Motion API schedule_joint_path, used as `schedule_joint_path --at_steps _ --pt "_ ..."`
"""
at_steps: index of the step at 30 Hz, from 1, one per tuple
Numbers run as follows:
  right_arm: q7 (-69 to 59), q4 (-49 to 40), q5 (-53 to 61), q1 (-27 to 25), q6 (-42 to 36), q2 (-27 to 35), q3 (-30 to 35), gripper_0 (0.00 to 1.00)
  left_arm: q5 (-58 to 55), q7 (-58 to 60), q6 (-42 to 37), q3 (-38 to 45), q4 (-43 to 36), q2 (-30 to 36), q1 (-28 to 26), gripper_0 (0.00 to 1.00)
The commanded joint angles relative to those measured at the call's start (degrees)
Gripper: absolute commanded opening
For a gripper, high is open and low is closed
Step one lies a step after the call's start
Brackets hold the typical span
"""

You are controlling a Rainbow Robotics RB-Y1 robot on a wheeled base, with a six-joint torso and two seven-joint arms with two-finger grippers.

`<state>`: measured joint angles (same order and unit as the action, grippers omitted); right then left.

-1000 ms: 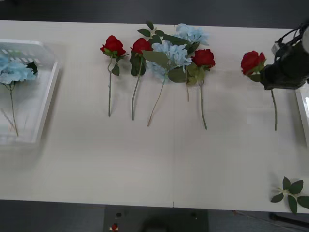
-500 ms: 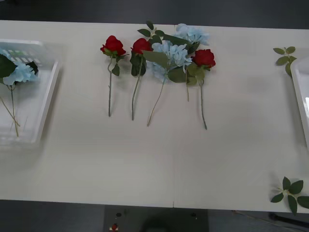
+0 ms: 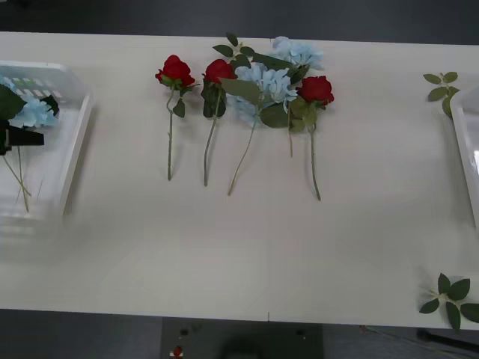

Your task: Put the red flowers into the right box and the blue flowers into the left box

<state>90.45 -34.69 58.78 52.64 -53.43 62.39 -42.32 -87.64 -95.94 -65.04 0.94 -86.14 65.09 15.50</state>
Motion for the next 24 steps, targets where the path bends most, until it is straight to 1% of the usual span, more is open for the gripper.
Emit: schedule_joint_path --at_steps 1,4,8,11,12,13,14,15,16,17,18,24 --pt "-0.45 4.45 -0.07 -0.96 3.51 -3.15 -0.04 0.0 5.46 0.05 0.44 -0.59 -5.96 -0.14 3.66 0.88" --pt "-0.71 6.3 -0.86 -1.05 4.48 -4.12 -0.04 0.0 8.98 0.76 1.14 -4.1 -7.72 -0.85 6.38 0.88" --pt "-0.71 7.35 -1.3 -1.05 5.18 -4.21 -0.04 0.0 13.55 2.25 2.46 -9.55 -7.63 -2.34 11.04 0.88" --pt "-0.18 7.62 -1.3 -1.05 5.18 -4.12 -0.04 0.0 17.51 6.3 2.55 -13.42 -7.46 -4.27 14.64 0.88" --pt "-0.09 7.53 -1.3 -1.05 5.18 -4.12 -0.04 0.0 18.21 6.91 2.55 -13.95 -7.46 -4.71 15.08 0.88" --pt "0.17 7.35 -0.95 -1.05 5.18 -4.12 -0.04 0.01 20.49 8.14 2.55 -15.0 -7.46 -6.21 16.14 0.88" --pt "0.26 7.26 -0.95 -1.05 5.18 -4.12 -0.04 0.19 21.37 8.4 2.55 -15.44 -7.46 -6.82 16.4 0.88" --pt "0.17 7.09 -0.24 -1.05 5.36 -4.21 -0.04 0.66 23.04 9.37 2.55 -16.23 -7.28 -7.88 17.02 0.88" --pt "0.17 7.09 0.72 -1.05 5.36 -4.12 -0.04 0.9 24.36 9.72 2.55 -16.76 -7.37 -8.84 17.46 0.88" --pt "0.35 7.09 1.78 -1.05 5.36 -4.12 -0.04 0.97 25.85 9.99 2.55 -17.55 -7.11 -10.16 18.16 0.88" --pt "0.35 7.18 2.22 -1.05 5.36 -4.12 -0.04 0.98 26.82 10.07 2.55 -17.9 -6.49 -11.13 18.6 0.89" --pt "0.26 7.09 2.92 -1.05 4.48 -3.94 0.75 0.98 32.01 11.04 2.9 -21.15 -2.1 -17.9 22.55 0.88"
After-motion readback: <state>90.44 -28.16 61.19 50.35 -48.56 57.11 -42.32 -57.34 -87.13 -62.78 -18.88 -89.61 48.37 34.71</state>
